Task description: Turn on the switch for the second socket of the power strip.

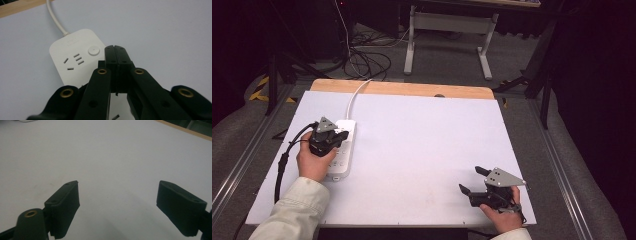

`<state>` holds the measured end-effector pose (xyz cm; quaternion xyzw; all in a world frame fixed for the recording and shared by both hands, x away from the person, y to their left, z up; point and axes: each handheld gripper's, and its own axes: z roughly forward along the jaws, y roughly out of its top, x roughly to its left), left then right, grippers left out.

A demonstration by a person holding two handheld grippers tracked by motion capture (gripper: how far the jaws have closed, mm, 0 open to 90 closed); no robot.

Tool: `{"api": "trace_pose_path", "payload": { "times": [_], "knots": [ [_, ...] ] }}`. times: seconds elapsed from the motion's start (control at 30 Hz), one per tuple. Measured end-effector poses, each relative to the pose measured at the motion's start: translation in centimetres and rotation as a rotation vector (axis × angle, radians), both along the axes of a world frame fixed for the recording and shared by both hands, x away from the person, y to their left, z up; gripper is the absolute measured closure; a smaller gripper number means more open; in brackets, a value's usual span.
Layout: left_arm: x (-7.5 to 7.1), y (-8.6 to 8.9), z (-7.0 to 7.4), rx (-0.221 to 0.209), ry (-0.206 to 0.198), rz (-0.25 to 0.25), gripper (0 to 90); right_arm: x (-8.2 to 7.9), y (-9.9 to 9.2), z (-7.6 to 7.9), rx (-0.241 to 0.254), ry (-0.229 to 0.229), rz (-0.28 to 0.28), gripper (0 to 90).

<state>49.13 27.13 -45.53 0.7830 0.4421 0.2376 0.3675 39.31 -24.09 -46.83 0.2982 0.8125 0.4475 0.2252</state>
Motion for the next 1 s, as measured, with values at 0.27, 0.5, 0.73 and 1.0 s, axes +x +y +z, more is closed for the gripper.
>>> {"api": "trace_pose_path", "payload": {
  "times": [0.27,0.5,0.73,1.0],
  "knots": [
    [0.25,-0.26,-0.50,0.029,0.026,0.006,89.9,0.01,0.00,-0.01,0.000,0.000,0.002,18.9],
    [0.42,-0.26,-0.73,0.048,0.039,0.004,89.9,0.02,0.02,-0.03,0.000,0.000,0.004,18.9],
    [0.33,-0.36,-0.81,0.042,0.040,0.010,89.9,0.00,0.02,-0.02,-0.002,0.000,0.005,18.9],
    [0.27,-0.31,-0.96,0.038,0.037,0.020,90.0,-0.03,0.07,-0.03,-0.003,0.001,0.007,18.9]
  ]
}}
